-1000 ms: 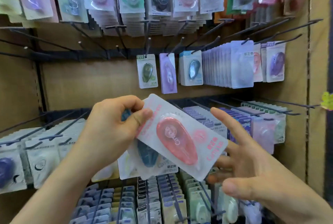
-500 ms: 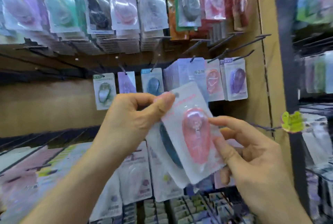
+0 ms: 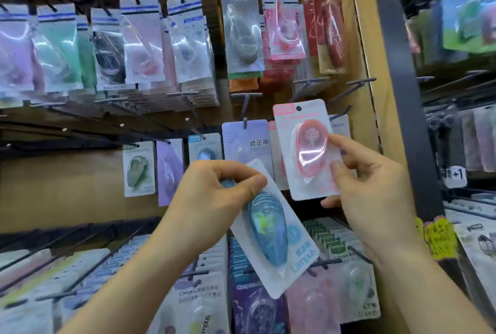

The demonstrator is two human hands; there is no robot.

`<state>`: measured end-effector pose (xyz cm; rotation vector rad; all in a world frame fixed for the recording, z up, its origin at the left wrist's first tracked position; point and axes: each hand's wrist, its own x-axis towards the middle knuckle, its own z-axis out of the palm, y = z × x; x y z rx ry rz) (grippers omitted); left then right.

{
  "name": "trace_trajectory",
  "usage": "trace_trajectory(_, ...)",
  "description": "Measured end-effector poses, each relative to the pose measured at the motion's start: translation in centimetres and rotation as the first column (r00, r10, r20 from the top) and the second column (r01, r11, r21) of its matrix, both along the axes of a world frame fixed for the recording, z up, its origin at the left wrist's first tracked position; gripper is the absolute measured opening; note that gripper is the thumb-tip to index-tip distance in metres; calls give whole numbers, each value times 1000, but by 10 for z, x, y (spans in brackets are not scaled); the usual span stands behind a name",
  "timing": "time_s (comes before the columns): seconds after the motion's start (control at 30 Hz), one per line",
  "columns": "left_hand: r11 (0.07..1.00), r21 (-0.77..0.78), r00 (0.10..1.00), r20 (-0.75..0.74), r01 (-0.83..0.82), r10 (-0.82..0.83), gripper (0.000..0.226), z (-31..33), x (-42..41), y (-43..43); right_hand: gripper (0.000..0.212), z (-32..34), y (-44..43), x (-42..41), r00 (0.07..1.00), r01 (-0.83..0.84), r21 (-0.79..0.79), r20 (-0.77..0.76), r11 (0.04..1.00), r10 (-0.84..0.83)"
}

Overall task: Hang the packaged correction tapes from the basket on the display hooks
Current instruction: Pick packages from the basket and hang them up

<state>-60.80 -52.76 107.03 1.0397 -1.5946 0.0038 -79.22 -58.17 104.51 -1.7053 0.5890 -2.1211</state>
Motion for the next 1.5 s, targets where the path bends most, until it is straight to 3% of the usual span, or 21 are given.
trace_trajectory(0.3,999,24,999,-20,-25,25,15,18,-8,-4,43,9,-11,-4,998,59,13,-27,998,-58)
trace_trajectory(0.53,995,97,997,69,-28,21,11,32,-21,-8,41,24,-16,-12,964,183,33,-203,982,-173)
trace_trajectory(0.6,991,126,994,102,-53,40,20,34,-17,-9,39,28,-20,-13,933,252,27,-273,967,-236)
trace_trajectory(0.77,993,92,997,21,-77,75,33,29,2,-7,40,39,-32,-4,882,315,70,-390,947,-264)
trace_trajectory(0.9,992,75,995,2,-99,99,36,21,15,-9,48,45,-52,17,704,563,41,-547,826,-453)
trace_trajectory(1.07,998,50,998,-42,-41,44,36,13,23,-6,48,50,-64,34,517,715,-29,-651,699,-556)
trace_trajectory(1.13,1000,25,999,-32,5,-4,33,13,24,-4,48,48,-66,35,483,734,-59,-654,677,-582)
trace_trajectory(1.27,996,-27,988,-121,89,-92,28,12,19,1,47,45,-62,29,504,733,-49,-631,679,-590)
trace_trajectory(1.3,994,-35,983,-154,100,-104,23,12,18,1,45,42,-54,25,541,712,-56,-592,700,-597)
trace_trajectory(1.37,991,-39,969,-208,128,-133,15,11,14,2,38,33,-35,18,741,529,-62,-452,846,-496)
trace_trajectory(1.4,988,-38,959,-235,152,-156,13,11,13,2,35,26,-23,15,863,325,-28,-400,945,-309)
trace_trajectory(1.43,984,-38,948,-264,174,-178,12,10,11,2,38,20,-9,14,916,69,40,-399,997,-48)
trace_trajectory(1.5,977,-32,922,-325,213,-212,12,9,6,1,36,7,11,16,791,-363,216,-443,906,422)
